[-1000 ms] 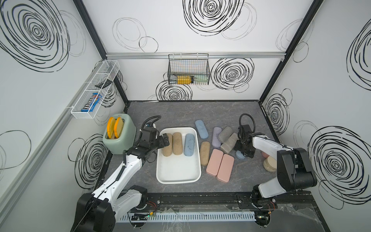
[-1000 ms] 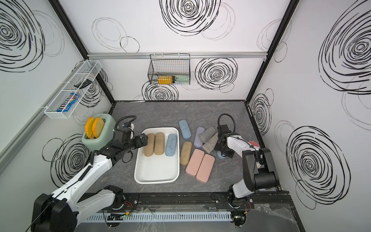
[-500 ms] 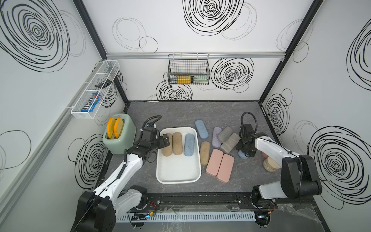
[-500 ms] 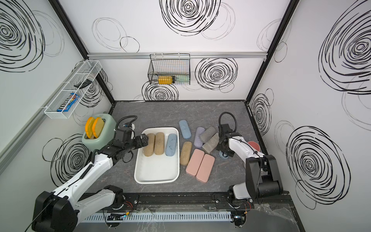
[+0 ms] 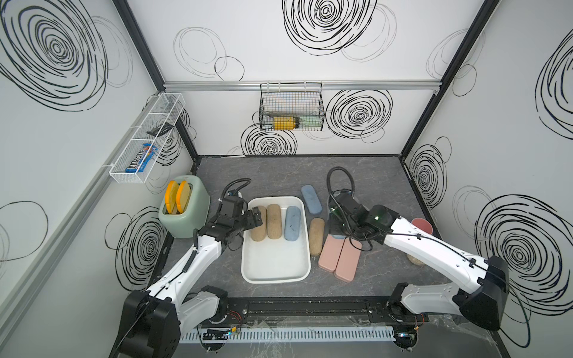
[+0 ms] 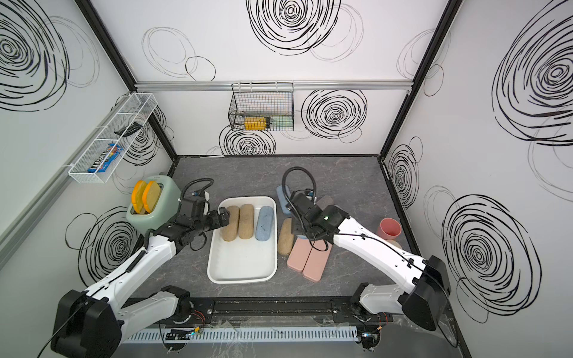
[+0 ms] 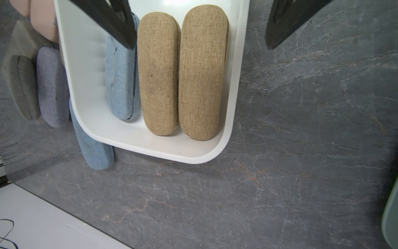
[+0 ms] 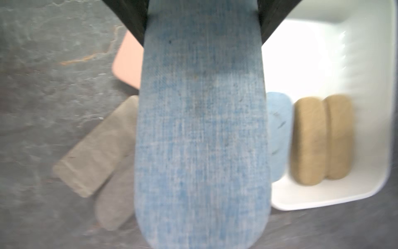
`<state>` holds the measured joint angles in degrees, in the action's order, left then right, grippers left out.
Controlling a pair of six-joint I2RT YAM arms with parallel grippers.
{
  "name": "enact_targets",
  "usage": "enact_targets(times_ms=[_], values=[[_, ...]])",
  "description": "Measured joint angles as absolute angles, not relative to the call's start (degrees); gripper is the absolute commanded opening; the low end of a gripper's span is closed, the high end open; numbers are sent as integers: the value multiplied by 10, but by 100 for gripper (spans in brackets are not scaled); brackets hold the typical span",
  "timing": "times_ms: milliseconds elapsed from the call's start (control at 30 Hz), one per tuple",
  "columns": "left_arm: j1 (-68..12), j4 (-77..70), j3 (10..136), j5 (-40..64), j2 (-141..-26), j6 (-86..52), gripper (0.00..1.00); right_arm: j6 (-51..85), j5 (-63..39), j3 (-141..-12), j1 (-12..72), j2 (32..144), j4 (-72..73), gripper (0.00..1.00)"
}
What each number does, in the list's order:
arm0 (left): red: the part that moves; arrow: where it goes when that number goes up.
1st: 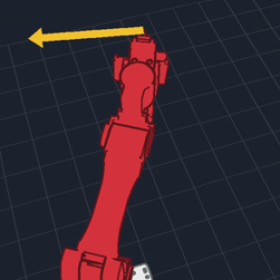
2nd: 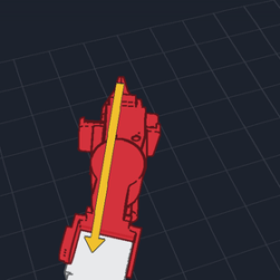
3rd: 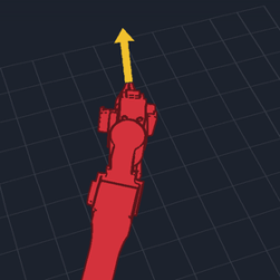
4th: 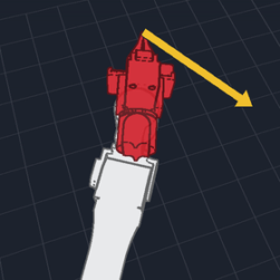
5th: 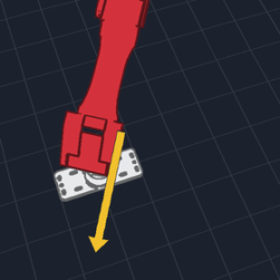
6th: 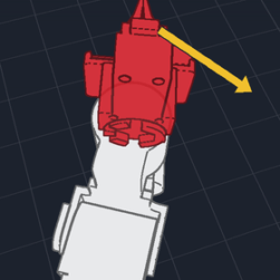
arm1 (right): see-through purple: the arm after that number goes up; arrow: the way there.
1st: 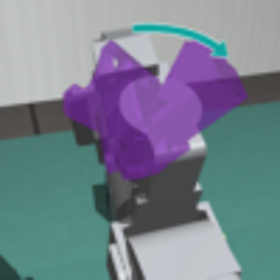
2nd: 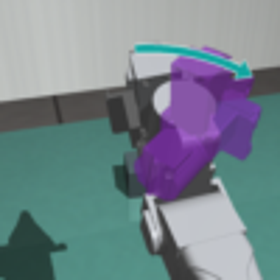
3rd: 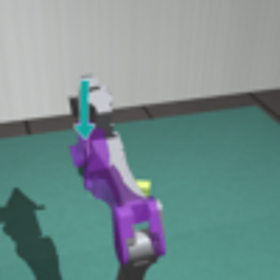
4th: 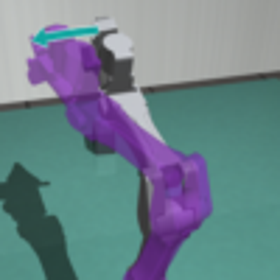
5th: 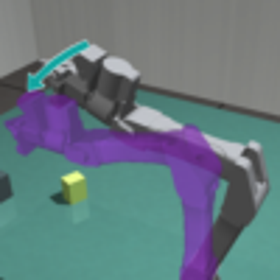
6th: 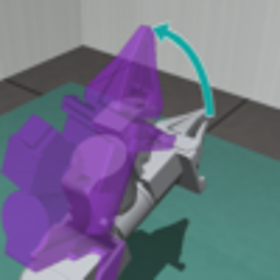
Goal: Put the glasses cases into the storage boxes
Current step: Place the glasses case in the storage box.
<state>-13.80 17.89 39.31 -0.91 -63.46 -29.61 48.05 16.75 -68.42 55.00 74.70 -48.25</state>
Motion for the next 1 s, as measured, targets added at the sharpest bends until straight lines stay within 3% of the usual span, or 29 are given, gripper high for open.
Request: enact_targets(times_ms=[167, 367, 667, 1000], values=[[-132, 180, 393, -11, -644, -298, 96, 516, 126, -773, 683, 855, -460, 55], [-112, 180, 393, -20, -643, -302, 96, 536, 43, -870, 751, 1023, -441, 54], [-69, 181, 393, -25, -643, -311, 95, 553, -68, -894, 741, 1122, -411, 54], [-77, 181, 393, -24, -643, -312, 94, 557, -109, -934, 700, 1177, -403, 52]])
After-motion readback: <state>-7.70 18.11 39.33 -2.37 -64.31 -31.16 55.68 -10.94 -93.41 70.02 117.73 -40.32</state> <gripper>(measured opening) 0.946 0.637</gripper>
